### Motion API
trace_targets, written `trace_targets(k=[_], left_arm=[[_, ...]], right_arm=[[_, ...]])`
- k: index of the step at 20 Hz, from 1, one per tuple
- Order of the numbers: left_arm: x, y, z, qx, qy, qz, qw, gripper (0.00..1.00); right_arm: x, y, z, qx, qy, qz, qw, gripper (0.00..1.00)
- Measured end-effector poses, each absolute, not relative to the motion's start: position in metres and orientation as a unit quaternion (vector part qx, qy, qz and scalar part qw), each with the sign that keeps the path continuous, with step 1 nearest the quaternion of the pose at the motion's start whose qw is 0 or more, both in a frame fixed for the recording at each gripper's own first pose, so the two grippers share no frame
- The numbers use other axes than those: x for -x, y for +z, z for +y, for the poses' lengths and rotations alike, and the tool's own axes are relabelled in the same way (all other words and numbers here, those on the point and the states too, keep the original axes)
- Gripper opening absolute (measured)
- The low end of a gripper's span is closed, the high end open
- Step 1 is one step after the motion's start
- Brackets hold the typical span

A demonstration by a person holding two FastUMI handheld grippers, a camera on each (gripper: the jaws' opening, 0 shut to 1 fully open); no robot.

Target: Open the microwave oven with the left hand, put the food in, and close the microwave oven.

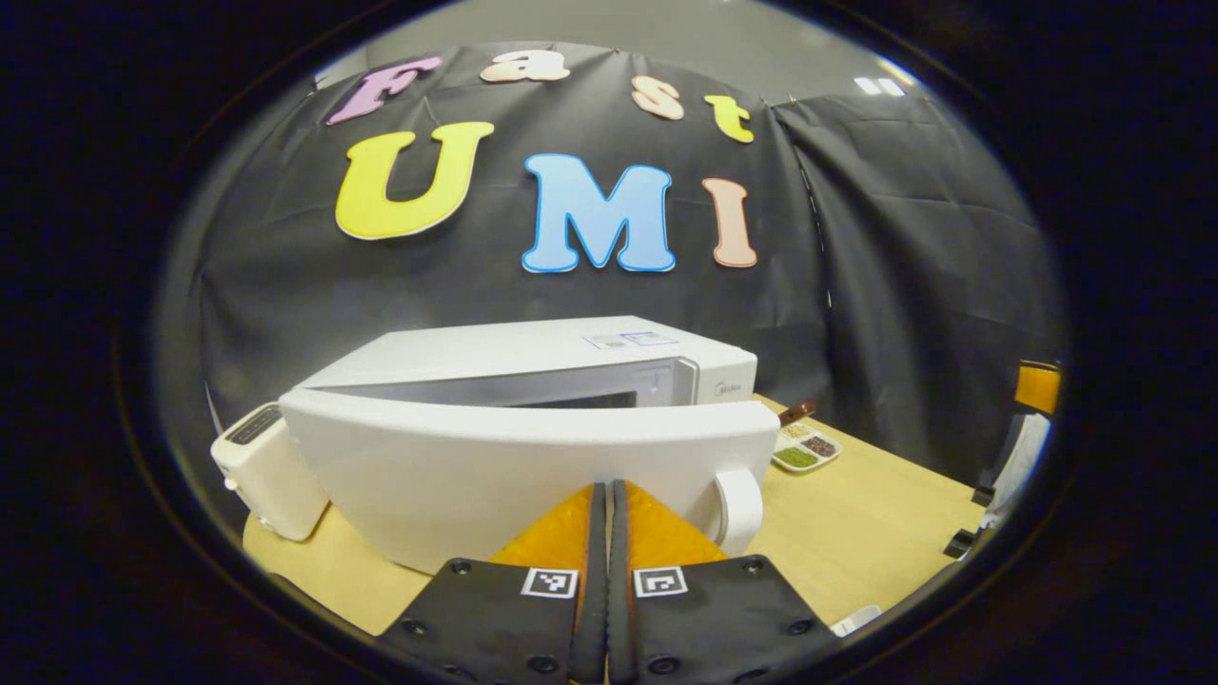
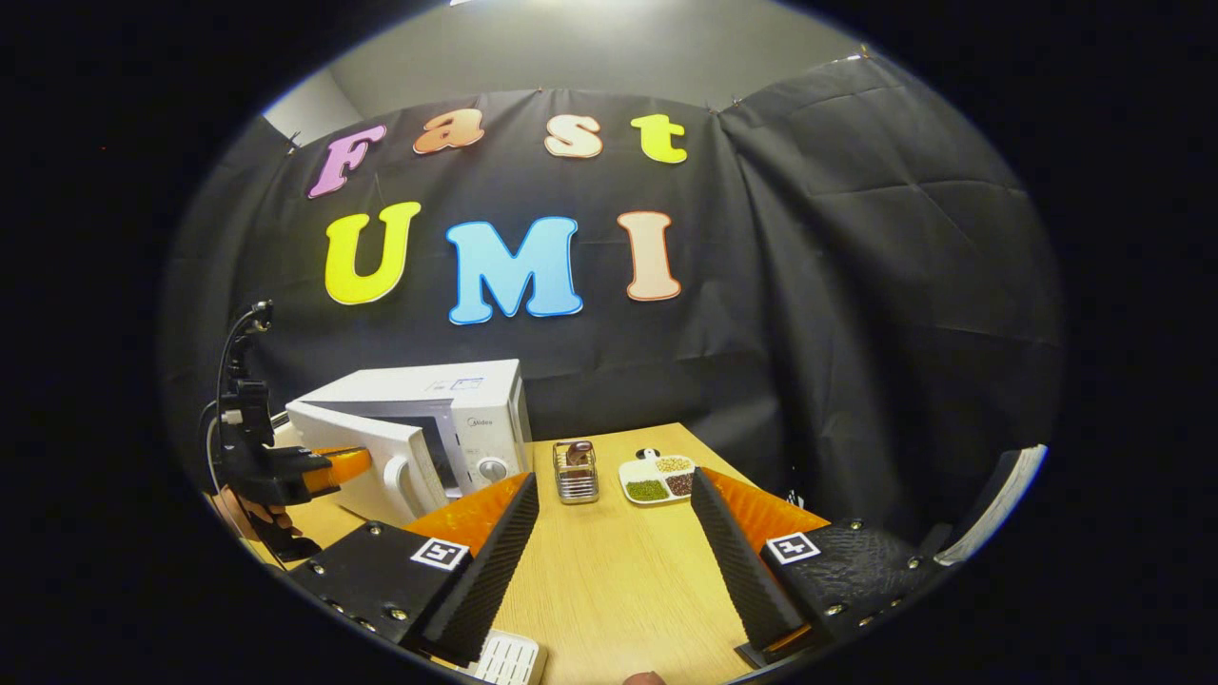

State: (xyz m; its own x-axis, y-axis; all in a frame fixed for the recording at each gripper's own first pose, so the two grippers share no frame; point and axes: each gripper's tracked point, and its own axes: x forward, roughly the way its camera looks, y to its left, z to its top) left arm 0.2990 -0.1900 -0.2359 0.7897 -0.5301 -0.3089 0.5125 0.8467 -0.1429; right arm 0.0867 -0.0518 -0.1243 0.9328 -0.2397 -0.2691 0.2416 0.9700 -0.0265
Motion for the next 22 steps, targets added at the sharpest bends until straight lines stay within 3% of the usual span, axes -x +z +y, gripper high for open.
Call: trace_targets(k=[14, 20, 22], left_arm=[[-0.361, -0.241, -0.204, 0.029, -0.260, 0.159, 0.952, 0.07], [-0.373, -0.244, -0.222, 0.021, -0.259, 0.167, 0.951, 0.07], [-0.367, -0.245, -0.228, 0.034, -0.248, 0.177, 0.952, 0.12]], right_arm=[[-0.103, -0.136, -0.029, -0.006, -0.149, 0.152, 0.977, 0.98], [-0.112, -0.136, -0.007, -0.001, -0.114, 0.153, 0.982, 0.98], [-0.113, -0.135, 0.003, 0.002, -0.095, 0.153, 0.984, 0.98]])
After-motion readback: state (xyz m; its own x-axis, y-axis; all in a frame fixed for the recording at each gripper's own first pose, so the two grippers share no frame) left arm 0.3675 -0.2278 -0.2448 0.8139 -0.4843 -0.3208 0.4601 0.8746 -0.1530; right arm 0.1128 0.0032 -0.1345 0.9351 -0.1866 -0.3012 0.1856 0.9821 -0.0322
